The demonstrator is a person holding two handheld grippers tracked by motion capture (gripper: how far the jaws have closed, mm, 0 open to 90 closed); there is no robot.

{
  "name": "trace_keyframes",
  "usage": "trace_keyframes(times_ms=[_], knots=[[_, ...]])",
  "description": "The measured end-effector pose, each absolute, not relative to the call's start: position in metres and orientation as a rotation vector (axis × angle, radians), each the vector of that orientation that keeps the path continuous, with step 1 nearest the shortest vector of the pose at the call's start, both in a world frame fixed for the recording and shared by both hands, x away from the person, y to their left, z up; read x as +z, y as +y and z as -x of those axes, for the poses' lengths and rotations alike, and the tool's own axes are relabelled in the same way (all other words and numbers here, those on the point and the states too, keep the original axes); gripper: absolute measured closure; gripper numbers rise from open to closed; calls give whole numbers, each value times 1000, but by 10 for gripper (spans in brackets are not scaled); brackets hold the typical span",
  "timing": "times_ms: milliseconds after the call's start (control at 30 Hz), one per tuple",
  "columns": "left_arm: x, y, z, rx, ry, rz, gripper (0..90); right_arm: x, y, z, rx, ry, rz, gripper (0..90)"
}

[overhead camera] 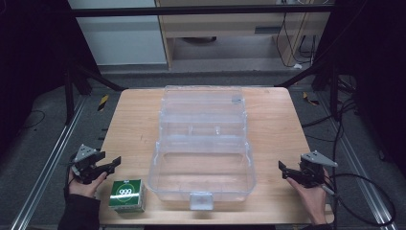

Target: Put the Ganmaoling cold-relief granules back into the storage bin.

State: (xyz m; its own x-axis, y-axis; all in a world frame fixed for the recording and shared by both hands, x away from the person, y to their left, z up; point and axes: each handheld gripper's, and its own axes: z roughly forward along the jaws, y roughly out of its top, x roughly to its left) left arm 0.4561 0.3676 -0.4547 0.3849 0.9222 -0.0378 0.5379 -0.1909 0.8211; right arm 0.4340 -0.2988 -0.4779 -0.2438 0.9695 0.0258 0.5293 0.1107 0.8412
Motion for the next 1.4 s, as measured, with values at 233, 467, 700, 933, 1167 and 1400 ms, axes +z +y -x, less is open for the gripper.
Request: trace_keyframes(times_ms=[233,467,700,933,1167,1400], knots=[[-445,357,-454,580,1155,-1931,267,-474,-299,-427,1022,1833,-1454,101],[-435,351,-450,519,1054,-2002,265,-473,-298,-424,1004,1842,-1442,96],[-412,354,-445,478,981,-2081,256,-474,-296,-425,988,1863,-1441,88],[-392,355,-443,437,912,-2143,240,-474,-297,-424,983,1863,-1433,83],[-379,347,-444,402,817,-2233,218,-473,-297,-424,974,1856,-1422,78],[-371,340,-443,367,736,-2322,187,-475,-297,-424,960,1868,-1421,71]])
